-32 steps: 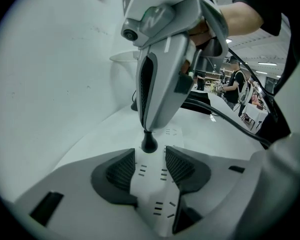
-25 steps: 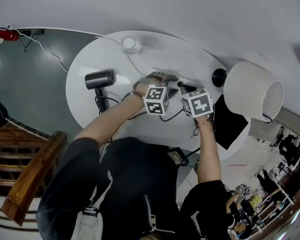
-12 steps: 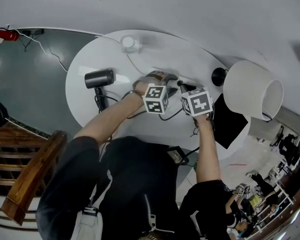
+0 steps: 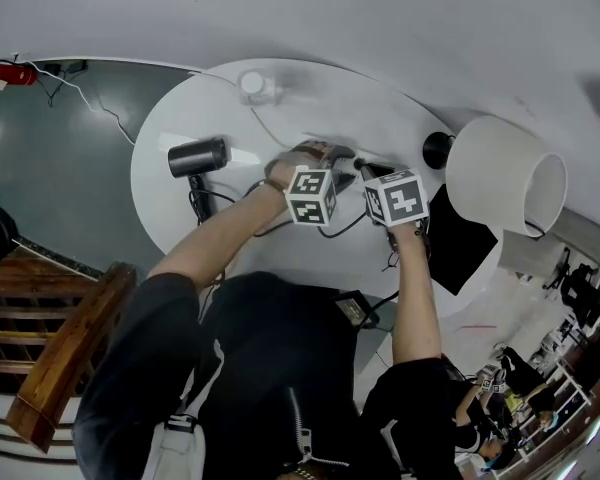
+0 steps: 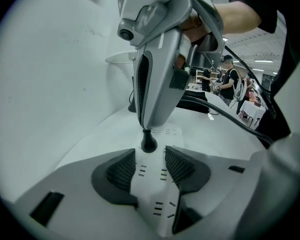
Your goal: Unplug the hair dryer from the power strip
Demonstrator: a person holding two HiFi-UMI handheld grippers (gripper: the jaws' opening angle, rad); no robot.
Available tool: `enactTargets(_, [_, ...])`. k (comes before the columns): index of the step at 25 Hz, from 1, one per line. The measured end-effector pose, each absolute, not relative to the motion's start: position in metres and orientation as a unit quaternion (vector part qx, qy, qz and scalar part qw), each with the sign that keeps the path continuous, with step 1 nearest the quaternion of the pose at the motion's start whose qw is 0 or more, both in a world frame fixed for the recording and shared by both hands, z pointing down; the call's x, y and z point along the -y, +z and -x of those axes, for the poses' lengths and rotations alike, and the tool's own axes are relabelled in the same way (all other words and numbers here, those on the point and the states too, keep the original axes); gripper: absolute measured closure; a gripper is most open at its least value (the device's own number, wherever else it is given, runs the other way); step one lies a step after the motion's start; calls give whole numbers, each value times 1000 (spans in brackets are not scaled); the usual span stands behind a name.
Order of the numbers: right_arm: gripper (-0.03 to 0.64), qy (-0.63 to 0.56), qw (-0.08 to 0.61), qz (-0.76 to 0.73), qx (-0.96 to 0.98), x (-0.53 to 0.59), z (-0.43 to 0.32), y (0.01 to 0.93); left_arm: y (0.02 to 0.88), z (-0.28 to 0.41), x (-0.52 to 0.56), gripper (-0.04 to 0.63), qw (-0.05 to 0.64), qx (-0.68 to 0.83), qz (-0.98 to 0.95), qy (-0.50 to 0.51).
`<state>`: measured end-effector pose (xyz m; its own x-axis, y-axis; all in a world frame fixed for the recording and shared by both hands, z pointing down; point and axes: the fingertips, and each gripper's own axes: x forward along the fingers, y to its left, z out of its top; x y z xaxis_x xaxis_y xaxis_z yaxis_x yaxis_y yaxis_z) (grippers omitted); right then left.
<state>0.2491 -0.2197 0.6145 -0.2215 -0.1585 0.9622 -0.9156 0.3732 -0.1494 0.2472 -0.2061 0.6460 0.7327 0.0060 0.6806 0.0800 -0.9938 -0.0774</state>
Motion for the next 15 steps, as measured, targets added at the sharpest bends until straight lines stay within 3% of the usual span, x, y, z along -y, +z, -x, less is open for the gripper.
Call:
enactTargets(8, [590,397,480,-397,674,213,-247,615,644,-248,205,400,49,26,929,-365])
enactTargets(11, [589,383,436,-426,694,233,-254,578,642,-249,203,400,55,32,930,-361])
enactTargets(15, [589,324,469,-416,709,259,-266,531,646,-244,203,400,50,30,928,-367])
